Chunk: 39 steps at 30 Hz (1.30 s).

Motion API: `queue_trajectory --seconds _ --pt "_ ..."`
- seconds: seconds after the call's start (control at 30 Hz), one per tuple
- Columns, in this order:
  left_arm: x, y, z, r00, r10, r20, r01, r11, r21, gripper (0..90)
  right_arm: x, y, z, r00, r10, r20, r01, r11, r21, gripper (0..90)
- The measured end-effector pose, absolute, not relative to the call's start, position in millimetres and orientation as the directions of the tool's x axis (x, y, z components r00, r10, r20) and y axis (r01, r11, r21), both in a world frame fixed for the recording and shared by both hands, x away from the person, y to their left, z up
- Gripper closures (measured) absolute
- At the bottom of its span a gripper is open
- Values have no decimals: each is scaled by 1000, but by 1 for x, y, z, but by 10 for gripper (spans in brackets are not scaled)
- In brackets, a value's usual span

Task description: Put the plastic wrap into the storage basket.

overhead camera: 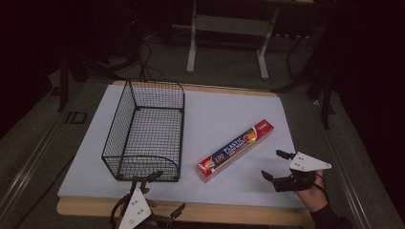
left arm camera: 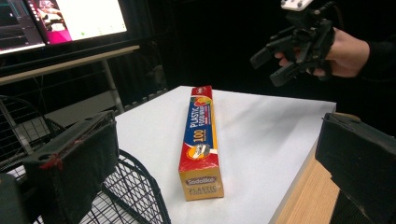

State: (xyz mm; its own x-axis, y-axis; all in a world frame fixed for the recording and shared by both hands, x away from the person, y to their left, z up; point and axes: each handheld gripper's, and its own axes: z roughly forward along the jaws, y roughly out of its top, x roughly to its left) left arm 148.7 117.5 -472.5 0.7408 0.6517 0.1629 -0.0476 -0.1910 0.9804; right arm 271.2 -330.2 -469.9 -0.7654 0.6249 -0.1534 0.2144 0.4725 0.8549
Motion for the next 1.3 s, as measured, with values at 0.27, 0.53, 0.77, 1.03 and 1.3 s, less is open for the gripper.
queue_trajectory --seconds 0.27,0.53,0.77,1.03,1.3 --pt "150 118 -473 742 651 158 -41 -191 981 1 296 -332 -465 -891 408 -198 138 660 738 150" --pt "150 119 -474 743 651 153 -37 -189 981 1 320 -328 -469 -902 433 -9 344 730 590 136" --pt "149 119 -473 742 652 154 -41 -186 982 1 340 -321 -468 -908 417 30 375 779 502 130" --pt "149 118 -473 742 652 155 -40 -188 981 1 359 -302 -468 -960 275 -57 236 899 368 156" --pt "148 118 -473 743 650 160 -42 -194 980 1 371 -285 -460 -956 290 -41 271 928 256 104"
